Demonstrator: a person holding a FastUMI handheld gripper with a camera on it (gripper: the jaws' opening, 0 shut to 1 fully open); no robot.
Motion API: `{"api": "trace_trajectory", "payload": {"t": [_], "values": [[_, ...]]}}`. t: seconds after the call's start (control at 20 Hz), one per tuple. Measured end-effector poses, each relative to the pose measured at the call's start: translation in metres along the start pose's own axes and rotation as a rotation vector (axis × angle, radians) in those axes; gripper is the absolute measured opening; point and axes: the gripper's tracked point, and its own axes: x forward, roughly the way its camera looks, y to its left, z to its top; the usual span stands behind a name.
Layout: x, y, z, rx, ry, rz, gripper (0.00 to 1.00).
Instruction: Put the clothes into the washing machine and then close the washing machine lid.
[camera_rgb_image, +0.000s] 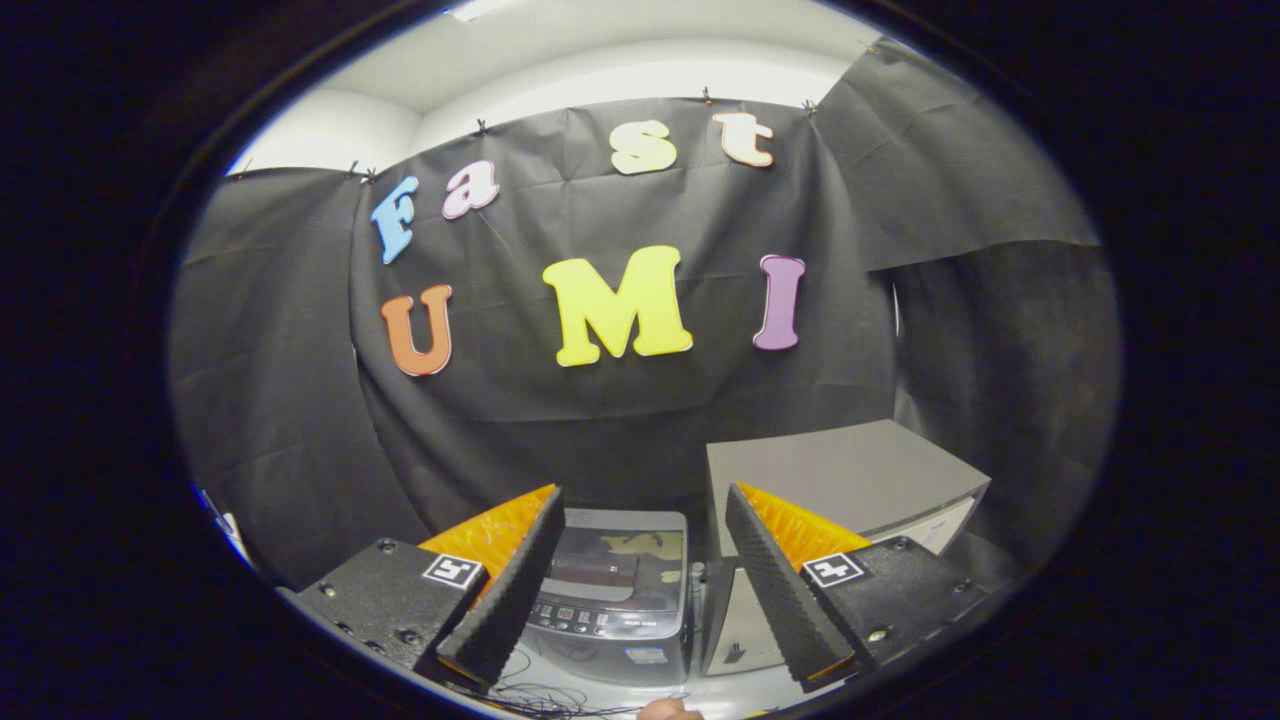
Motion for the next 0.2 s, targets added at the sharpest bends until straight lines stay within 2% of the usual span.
{"api": "trace_trajectory", "payload": {"t": [0.2], "values": [[0.0001,-0.0002,0.0014,0.003,0.004,0.003,1.0]]}}
